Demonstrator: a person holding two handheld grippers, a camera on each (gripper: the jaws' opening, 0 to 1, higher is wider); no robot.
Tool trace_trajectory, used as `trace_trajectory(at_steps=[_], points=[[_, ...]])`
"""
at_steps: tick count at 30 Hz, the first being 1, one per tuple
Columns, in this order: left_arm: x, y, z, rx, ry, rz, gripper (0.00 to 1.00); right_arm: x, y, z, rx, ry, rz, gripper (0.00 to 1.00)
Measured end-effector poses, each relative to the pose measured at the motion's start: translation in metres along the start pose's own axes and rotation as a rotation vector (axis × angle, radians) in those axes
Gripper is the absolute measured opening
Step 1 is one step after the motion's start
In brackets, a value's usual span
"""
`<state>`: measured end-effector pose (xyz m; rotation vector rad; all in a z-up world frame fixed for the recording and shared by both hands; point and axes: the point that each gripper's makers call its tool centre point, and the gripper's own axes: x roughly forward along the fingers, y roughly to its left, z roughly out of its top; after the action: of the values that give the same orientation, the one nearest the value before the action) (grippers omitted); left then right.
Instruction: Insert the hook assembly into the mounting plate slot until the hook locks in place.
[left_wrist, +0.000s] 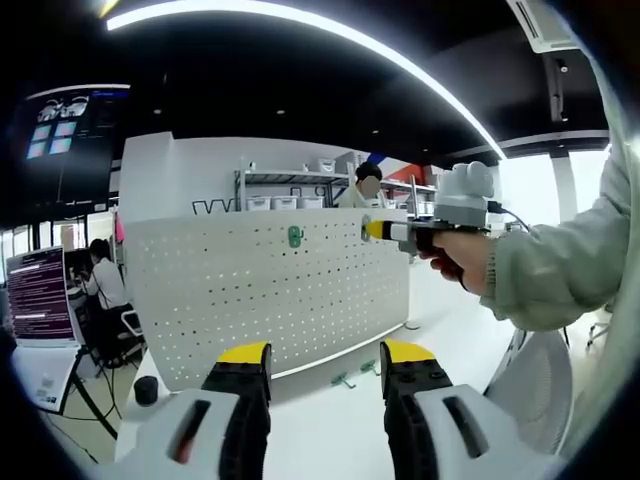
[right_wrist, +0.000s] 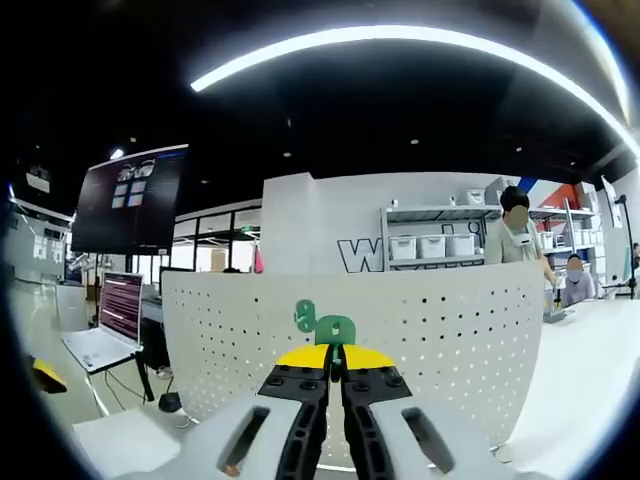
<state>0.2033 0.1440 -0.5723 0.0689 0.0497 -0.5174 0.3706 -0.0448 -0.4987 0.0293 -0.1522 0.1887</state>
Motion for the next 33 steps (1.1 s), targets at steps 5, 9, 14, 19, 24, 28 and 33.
trace_trajectory(at_steps=[5, 9, 14, 19, 24, 28, 33], points=[[0.000, 0.005, -0.001, 0.003, 0.005, 0.003, 0.45, 0.011, -0.002, 0.006, -0.008, -0.016, -0.018, 0.01], [0.000, 0.008, -0.005, -0.001, 0.015, 0.005, 0.45, 0.023, -0.001, 0.011, -0.009, -0.027, -0.024, 0.01], [0.002, 0.010, -0.006, -0.003, 0.018, 0.004, 0.45, 0.041, -0.001, 0.011, -0.021, -0.026, -0.038, 0.01], [0.004, 0.013, -0.009, -0.006, 0.024, 0.006, 0.45, 0.053, -0.001, 0.007, -0.019, -0.018, -0.052, 0.01], [0.005, 0.016, -0.013, -0.012, 0.035, 0.009, 0.45, 0.062, 0.001, 0.002, -0.021, -0.008, -0.057, 0.01], [0.006, 0.016, -0.017, -0.018, 0.043, 0.009, 0.45, 0.069, 0.001, -0.004, -0.012, 0.001, -0.063, 0.01], [0.006, 0.019, -0.023, -0.032, 0.051, 0.015, 0.45, 0.077, 0.000, -0.008, -0.015, 0.009, -0.069, 0.01]])
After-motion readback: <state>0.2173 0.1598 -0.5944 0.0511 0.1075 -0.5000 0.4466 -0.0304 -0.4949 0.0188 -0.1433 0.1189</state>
